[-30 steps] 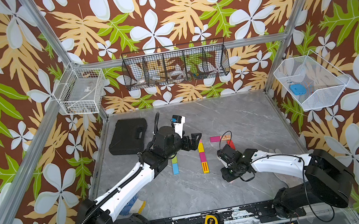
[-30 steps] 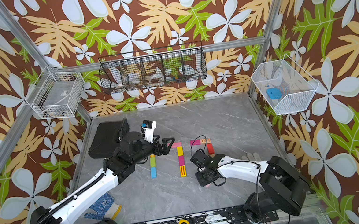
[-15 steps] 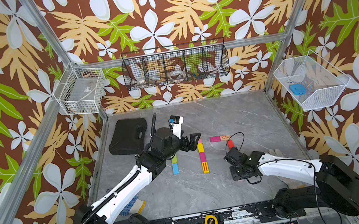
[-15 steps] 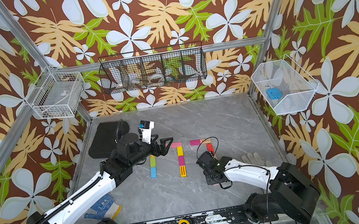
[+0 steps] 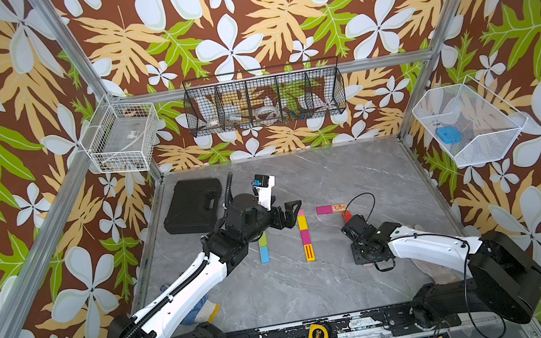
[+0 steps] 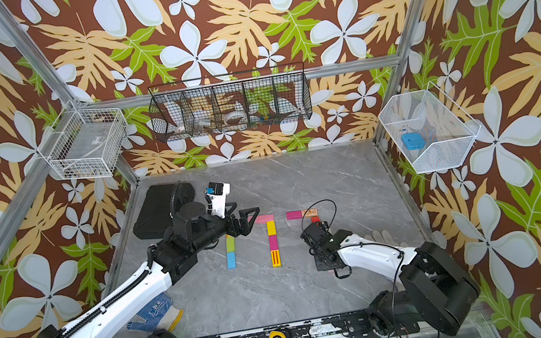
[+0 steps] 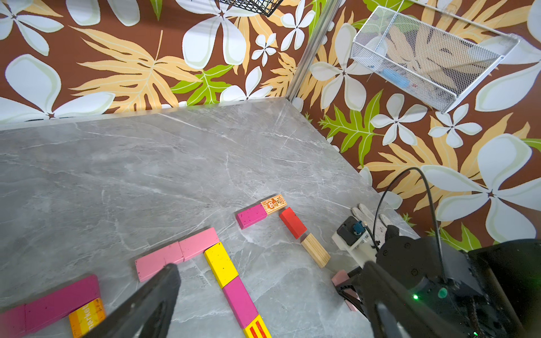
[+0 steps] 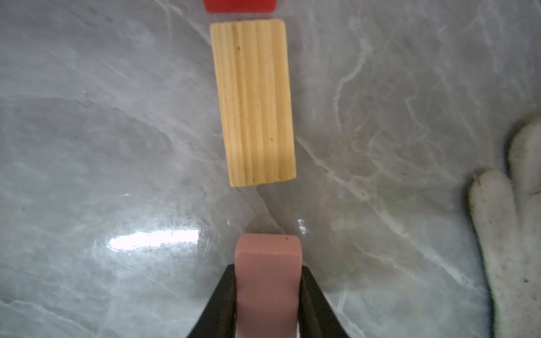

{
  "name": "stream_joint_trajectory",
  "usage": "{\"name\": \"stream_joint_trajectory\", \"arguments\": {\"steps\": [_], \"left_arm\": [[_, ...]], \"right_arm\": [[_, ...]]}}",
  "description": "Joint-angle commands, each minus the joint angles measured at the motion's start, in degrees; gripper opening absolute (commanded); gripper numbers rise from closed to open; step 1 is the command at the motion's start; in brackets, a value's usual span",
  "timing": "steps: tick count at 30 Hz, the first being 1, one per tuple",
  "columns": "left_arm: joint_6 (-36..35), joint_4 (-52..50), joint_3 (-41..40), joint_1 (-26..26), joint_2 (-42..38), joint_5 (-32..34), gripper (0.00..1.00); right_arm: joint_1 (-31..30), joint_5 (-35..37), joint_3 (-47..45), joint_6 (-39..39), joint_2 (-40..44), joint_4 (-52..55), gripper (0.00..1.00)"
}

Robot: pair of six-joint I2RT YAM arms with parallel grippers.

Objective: Assemble the number 7 with building blocks
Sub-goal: Adjust the building block at the center of the board, then assemble the building block at the center of the board.

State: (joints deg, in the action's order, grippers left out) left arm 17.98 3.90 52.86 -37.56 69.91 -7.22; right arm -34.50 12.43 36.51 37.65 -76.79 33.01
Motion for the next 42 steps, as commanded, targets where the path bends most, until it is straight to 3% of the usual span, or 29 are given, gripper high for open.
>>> {"name": "stream_joint_trajectory", "arguments": {"steps": [1,8,13,17,21,25,33,38,42], "left_arm": [[-0.4,1.6,0.2,0.1,0.3,0.4,0.98],[-0.3,1.7,0.4,0.1,0.6,0.2,0.98],[-0.3,1.6,0.2,0.1,0.4,0.2,0.98],[-0.1,1.8,0.2,0.1,0.4,-0.1,0.98],[0.0,1.9,0.0,0.1,-0.1,-0.2,0.98],[-0.1,2.0,-0.2,0.1,-0.6,-0.2,0.98],[0.0,2.6,-0.6,0.2,-1.4,-0.3,0.98],[0.1,3.0,-0.9,0.1,-1.4,-0.6,0.98],[-0.1,3.1,-0.8,0.1,-1.5,-0.6,0.98]], "right_arm": [[0.1,1.0,0.7,-2.4,0.1,0.1,0.33],[1.3,0.7,0.1,-3.1,0.8,-0.6,0.36],[1.4,1.1,0.6,-2.7,1.5,0.4,0.49],[0.9,1.2,0.0,1.1,5.5,2.1,0.66],[0.6,-1.0,-2.4,5.7,9.4,2.8,0.68],[0.6,-5.5,-5.3,8.1,11.8,3.2,0.63],[0.7,-6.8,-8.2,14.4,18.1,6.2,0.45],[0.8,-6.4,-8.9,14.3,15.6,6.4,0.27],[1.0,-4.7,-8.6,14.1,13.3,4.8,0.21]]}}
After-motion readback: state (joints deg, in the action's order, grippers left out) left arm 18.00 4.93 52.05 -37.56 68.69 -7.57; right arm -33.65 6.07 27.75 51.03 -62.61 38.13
